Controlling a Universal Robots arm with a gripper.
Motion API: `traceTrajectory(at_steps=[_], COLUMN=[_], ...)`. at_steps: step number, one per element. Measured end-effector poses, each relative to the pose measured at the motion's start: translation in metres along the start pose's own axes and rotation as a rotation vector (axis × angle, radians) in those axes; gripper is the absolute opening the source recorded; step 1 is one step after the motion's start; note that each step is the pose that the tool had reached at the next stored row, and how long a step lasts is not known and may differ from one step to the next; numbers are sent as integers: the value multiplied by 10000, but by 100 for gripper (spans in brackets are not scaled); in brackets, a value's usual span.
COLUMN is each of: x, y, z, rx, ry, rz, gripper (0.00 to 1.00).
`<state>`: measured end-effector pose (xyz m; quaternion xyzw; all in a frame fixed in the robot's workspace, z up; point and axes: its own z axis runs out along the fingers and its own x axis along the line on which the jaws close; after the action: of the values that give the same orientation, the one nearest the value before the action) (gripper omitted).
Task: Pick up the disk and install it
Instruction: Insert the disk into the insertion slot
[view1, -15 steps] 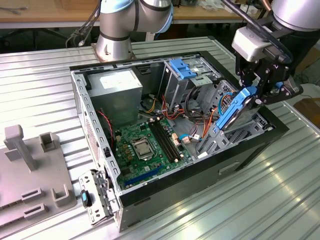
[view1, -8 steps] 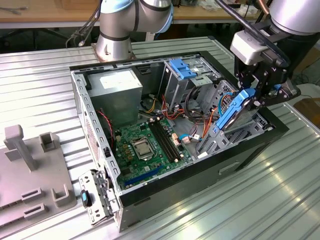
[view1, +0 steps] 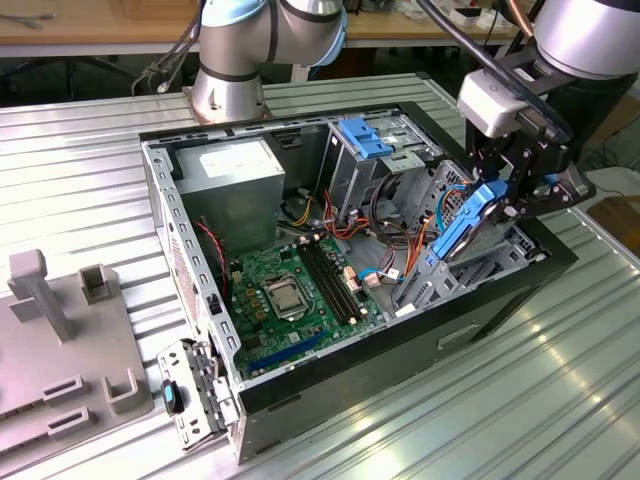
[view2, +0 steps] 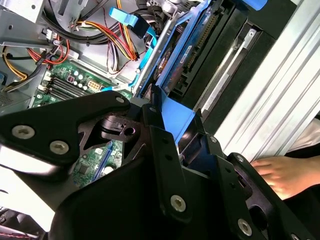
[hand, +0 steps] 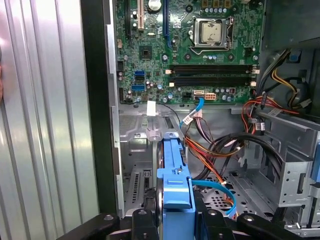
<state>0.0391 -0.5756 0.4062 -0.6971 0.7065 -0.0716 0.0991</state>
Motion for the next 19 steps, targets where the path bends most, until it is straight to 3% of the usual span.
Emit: traceTrajectory(at_steps=[19], x=[7], y=[41], z=[166], rx=[0], ry=[0], rz=[0], gripper=[37])
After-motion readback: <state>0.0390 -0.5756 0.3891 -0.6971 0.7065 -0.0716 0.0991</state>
